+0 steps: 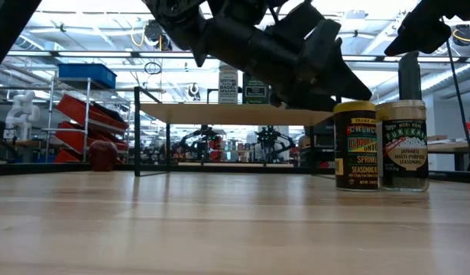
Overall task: Shelf spices
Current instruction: Put the yellow seasoning bottle on the shelf
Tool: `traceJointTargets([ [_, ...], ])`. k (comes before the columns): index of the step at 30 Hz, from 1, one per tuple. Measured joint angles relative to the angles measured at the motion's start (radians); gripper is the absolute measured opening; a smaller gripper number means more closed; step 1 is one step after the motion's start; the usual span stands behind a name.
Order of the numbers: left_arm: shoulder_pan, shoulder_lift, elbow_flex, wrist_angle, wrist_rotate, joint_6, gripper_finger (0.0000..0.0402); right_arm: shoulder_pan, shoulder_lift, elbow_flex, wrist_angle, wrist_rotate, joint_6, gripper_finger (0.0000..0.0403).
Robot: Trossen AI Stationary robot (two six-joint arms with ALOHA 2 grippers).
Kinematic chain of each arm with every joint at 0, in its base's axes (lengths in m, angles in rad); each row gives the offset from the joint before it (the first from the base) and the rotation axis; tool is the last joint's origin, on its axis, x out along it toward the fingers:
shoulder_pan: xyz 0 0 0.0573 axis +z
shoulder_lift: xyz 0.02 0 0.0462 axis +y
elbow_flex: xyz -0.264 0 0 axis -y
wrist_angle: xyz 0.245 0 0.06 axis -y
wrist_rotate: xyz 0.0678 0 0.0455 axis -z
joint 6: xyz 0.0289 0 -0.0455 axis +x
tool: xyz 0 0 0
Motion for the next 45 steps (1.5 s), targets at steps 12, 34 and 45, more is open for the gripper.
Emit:
traceJointTargets([
  [12, 0.000, 0.019, -0.002, 0.036, 0.052, -0.017, 0.0356, -0.001, 0.000, 0.000, 0.000, 0.002, 0.000, 0.0286],
  [34, 0.000, 0.044, -0.001, 0.078, 0.049, 0.012, 0.0328, -0.001, 0.000, 0.000, 0.038, 0.021, -0.034, 0.0286],
  [45, 0.004, 0.044, 0.000, 0.070, 0.045, 0.018, 0.0247, -0.001, 0.000, 0.000, 0.045, 0.021, -0.036, 0.0286],
])
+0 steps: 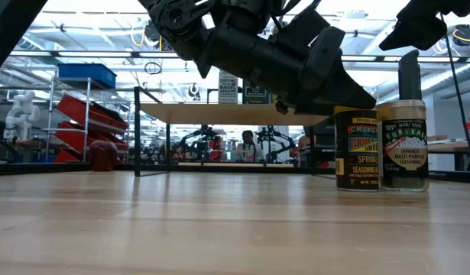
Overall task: Shelf spices
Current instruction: Put the yellow seasoning bottle on the shelf
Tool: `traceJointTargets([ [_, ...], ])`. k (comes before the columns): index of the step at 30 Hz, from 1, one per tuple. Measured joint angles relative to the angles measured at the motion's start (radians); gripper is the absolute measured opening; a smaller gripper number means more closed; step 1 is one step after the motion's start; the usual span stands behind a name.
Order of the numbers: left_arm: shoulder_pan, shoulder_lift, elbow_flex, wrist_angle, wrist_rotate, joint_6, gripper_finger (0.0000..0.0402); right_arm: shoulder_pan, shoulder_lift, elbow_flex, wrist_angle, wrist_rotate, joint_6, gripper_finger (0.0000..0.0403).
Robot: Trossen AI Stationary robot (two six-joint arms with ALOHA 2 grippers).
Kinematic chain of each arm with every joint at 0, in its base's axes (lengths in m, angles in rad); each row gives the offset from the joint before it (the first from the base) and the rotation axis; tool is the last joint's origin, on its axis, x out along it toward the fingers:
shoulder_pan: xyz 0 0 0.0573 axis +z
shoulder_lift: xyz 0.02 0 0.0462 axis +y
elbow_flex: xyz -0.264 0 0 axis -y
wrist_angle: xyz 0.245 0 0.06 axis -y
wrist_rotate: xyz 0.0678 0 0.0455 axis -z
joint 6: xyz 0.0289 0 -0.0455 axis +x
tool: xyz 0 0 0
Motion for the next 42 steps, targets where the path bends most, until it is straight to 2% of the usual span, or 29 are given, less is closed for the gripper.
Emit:
traceJointTargets([
  [13, 0.000, -0.012, 0.001, -0.021, -0.018, -0.006, 0.0237, 0.000, 0.000, 0.000, 0.000, 0.000, 0.001, 0.0286],
  [24, -0.001, -0.066, -0.001, -0.095, 0.014, -0.010, 0.0236, 0.000, 0.000, 0.000, -0.001, -0.001, 0.002, 0.0286],
  [31, -0.011, -0.150, -0.001, -0.176, 0.016, -0.009, 0.0235, 0.000, 0.000, 0.000, -0.002, -0.001, -0.003, 0.0286],
  [42, -0.013, -0.375, -0.001, -0.445, 0.032, 0.023, 0.0235, 0.000, -0.006, 0.000, 0.000, -0.001, -0.008, 0.0286],
])
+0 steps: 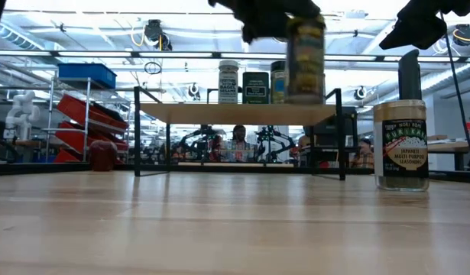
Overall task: Shelf spices
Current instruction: Put the yellow seasoning bottle on the shelf
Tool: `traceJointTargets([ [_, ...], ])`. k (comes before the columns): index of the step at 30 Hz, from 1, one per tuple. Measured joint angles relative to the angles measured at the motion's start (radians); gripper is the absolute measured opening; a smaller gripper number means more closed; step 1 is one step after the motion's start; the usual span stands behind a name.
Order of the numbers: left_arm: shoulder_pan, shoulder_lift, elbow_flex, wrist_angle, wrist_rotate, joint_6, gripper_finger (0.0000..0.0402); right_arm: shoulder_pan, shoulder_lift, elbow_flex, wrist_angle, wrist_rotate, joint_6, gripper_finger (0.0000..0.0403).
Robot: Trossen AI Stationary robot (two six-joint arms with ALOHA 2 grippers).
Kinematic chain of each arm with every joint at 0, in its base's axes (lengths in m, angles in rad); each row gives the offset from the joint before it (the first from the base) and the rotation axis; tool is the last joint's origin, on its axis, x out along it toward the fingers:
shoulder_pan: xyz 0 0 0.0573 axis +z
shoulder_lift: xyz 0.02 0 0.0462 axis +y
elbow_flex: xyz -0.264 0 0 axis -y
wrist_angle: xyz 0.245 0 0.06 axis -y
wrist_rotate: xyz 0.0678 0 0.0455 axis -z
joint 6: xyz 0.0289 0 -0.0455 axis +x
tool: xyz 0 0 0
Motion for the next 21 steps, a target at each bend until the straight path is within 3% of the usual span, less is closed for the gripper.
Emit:
traceJointTargets([
  [13, 0.009, -0.228, 0.000, -0.209, -0.025, 0.057, 0.0235, 0.000, -0.001, 0.000, 0.006, 0.000, 0.000, 0.0286],
  [21, 0.046, -0.341, 0.000, -0.382, -0.107, 0.076, 0.0235, 0.000, -0.001, 0.000, 0.008, 0.000, 0.000, 0.0286],
])
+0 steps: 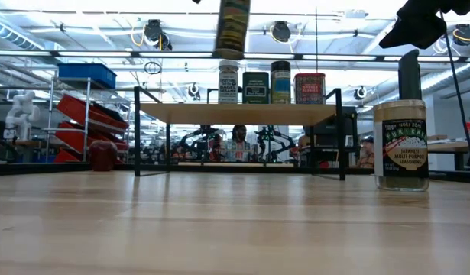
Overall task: Shelf spices
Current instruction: Put the yellow seasoning bottle on the shelf
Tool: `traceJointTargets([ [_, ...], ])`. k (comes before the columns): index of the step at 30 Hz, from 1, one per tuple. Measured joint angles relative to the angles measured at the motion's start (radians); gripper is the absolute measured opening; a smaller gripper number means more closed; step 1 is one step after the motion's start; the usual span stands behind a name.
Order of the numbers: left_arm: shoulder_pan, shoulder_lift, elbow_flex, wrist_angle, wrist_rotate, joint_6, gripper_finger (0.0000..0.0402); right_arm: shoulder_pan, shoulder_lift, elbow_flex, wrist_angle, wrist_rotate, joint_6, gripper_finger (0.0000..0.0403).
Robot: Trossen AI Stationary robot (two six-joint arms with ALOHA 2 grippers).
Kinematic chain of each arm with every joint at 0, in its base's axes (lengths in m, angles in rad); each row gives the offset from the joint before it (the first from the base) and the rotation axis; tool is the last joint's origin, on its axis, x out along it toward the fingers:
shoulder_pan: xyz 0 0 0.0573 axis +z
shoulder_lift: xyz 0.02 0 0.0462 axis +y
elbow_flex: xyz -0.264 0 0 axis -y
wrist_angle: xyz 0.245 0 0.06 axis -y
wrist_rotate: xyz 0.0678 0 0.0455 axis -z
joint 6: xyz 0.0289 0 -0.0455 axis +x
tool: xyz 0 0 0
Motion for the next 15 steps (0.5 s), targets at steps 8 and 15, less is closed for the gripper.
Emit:
traceJointTargets([
  [8, 0.087, -0.087, 0.000, -0.160, -0.042, 0.012, 0.0235, 0.000, 0.000, 0.000, 0.000, 0.000, 0.000, 0.0286],
  [15, 0.239, -0.129, 0.000, -0.186, -0.008, 0.067, 0.0235, 0.000, 0.000, 0.000, 0.000, 0.000, 0.000, 0.0286],
])
